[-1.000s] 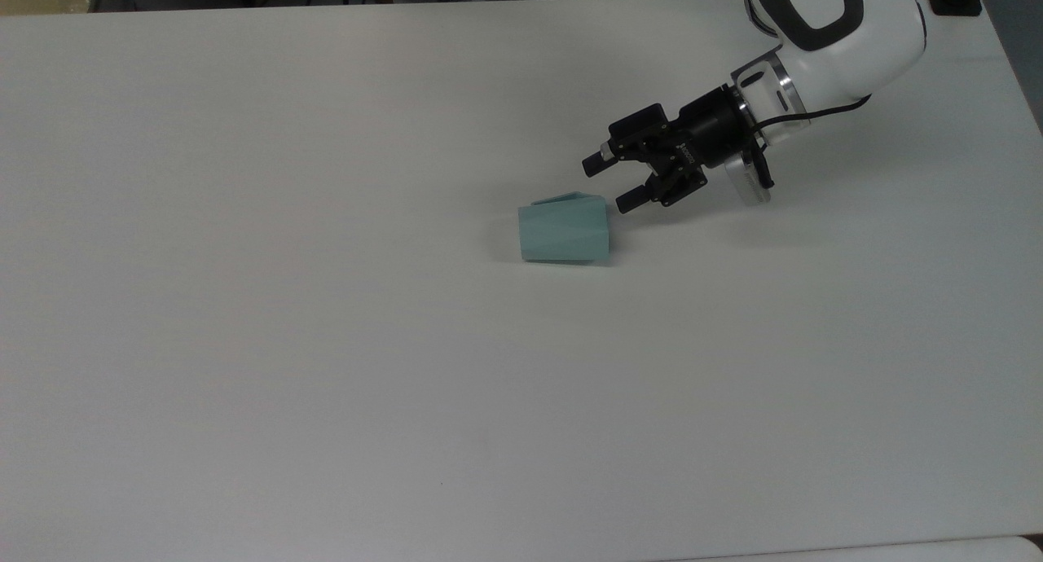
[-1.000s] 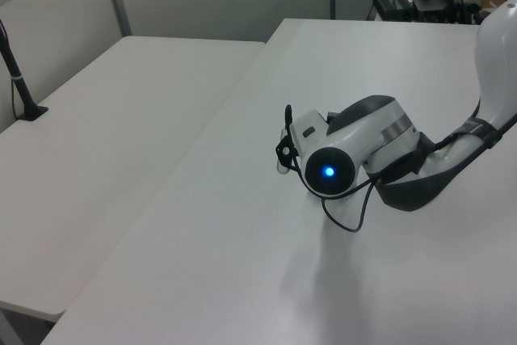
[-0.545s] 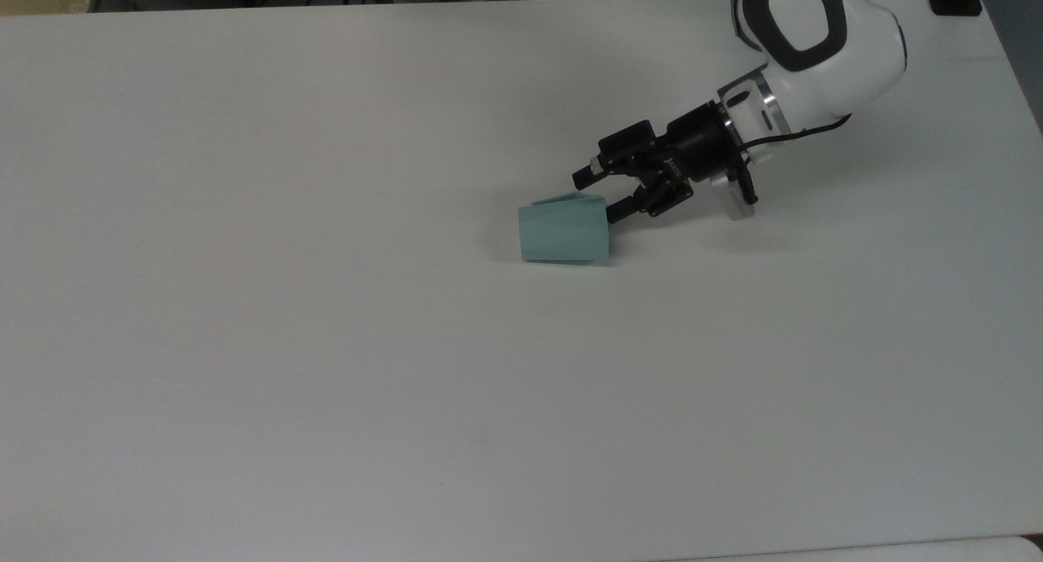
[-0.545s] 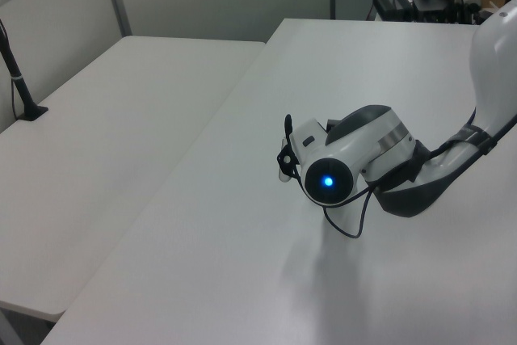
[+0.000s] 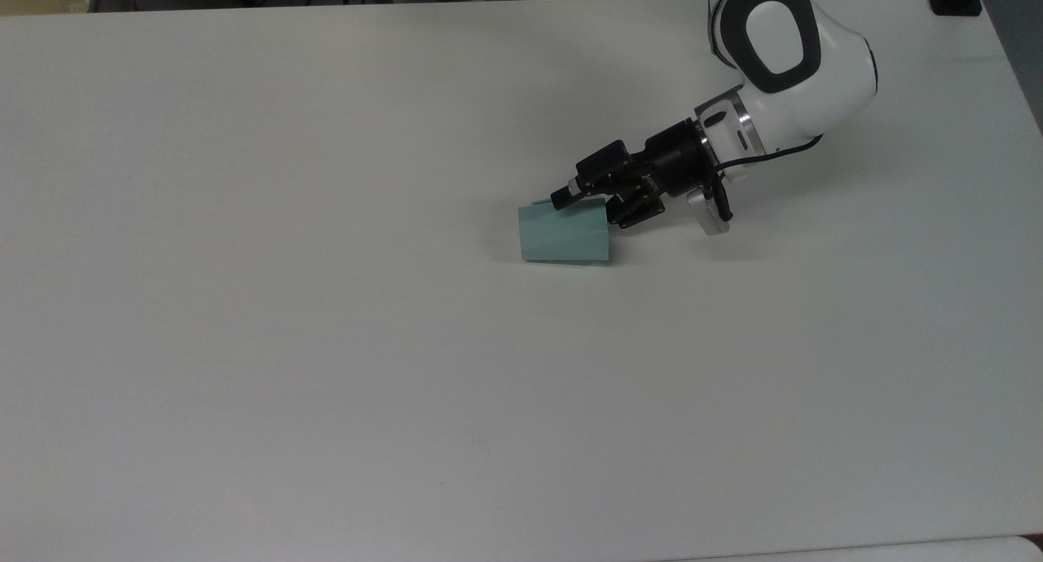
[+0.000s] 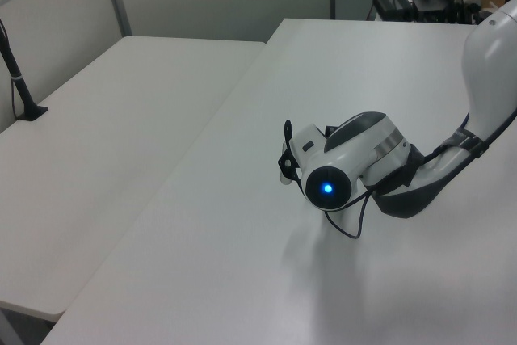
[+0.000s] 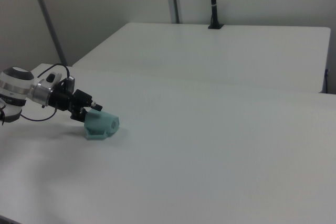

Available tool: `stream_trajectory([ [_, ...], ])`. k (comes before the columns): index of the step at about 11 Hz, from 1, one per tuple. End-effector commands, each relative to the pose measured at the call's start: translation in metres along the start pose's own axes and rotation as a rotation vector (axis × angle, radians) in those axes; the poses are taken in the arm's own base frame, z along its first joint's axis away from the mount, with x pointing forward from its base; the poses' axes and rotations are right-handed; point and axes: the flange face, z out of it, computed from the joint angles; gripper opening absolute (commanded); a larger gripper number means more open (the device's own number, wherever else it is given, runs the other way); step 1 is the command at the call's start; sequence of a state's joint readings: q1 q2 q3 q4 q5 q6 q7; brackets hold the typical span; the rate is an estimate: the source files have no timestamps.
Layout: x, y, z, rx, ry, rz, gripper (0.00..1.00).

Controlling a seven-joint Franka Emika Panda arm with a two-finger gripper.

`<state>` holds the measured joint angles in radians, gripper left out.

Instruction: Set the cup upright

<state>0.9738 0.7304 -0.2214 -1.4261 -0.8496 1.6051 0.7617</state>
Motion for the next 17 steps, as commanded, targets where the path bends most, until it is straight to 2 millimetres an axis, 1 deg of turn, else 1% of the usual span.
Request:
stream_trajectory([
  [1,-0.004,-0.005,0.007,-0.022,0.038,-0.006,0.40],
  [3,-0.006,-0.010,0.010,-0.023,0.059,-0.024,0.00],
  [6,-0.009,-0.015,0.015,-0.031,0.056,-0.039,0.00],
  [7,-0.009,-0.013,0.017,-0.031,0.052,-0.040,0.00],
  [8,-0.007,-0.009,0.014,-0.023,0.052,-0.029,0.00],
  [9,0.001,0.017,0.006,0.013,0.042,0.009,0.00],
  [10,0.006,0.057,-0.002,0.081,0.014,0.062,0.00],
  [11,0.010,0.094,-0.004,0.164,-0.034,0.103,0.00],
  [12,0.017,0.134,0.007,0.264,-0.090,0.186,0.00],
  [13,0.020,0.178,0.016,0.375,-0.132,0.260,0.00],
  [14,0.013,0.212,0.029,0.450,-0.166,0.308,0.00],
  [15,0.005,0.242,0.041,0.532,-0.188,0.348,0.00],
  [16,-0.013,0.277,0.073,0.649,-0.230,0.413,0.00],
  [17,-0.031,0.290,0.096,0.711,-0.226,0.433,0.00],
])
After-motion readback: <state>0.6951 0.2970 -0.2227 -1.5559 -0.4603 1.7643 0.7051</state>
